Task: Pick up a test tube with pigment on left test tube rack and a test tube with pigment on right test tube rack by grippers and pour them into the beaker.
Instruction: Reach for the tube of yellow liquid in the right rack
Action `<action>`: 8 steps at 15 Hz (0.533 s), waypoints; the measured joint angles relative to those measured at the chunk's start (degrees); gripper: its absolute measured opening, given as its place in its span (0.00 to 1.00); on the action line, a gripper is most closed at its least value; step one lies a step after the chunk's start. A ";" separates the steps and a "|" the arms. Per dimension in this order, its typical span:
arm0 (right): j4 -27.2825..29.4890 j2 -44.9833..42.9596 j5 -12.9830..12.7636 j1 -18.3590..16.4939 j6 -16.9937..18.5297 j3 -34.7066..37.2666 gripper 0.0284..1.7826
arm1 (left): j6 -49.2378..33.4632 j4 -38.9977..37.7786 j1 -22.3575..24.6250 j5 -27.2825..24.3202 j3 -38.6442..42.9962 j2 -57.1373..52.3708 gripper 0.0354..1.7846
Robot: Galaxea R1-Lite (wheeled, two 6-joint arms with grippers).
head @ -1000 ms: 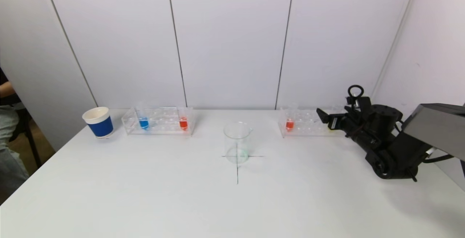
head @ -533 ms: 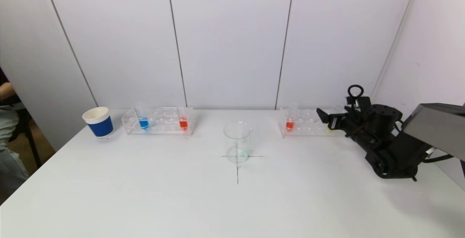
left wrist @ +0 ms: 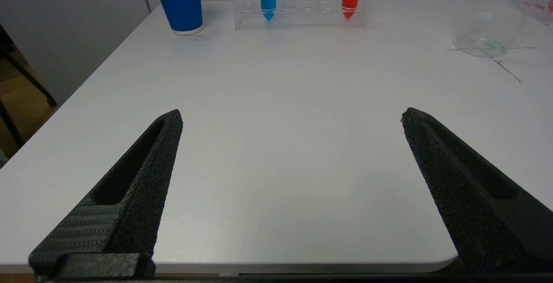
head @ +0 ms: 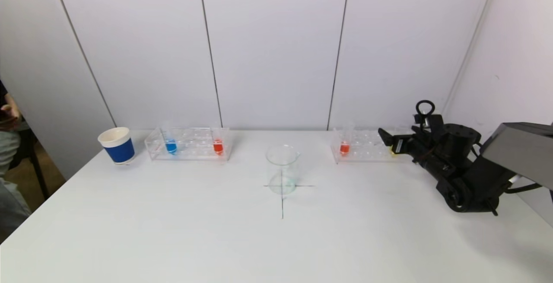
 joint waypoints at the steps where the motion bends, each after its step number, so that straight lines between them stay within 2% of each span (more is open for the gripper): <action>1: -0.11 -0.04 -0.01 -0.06 0.00 0.22 0.99 | 0.00 0.00 0.00 -0.01 0.00 0.00 0.99; 8: -0.61 -0.56 0.00 -0.22 0.00 1.07 0.99 | 0.00 0.00 0.00 -0.01 0.00 0.00 0.99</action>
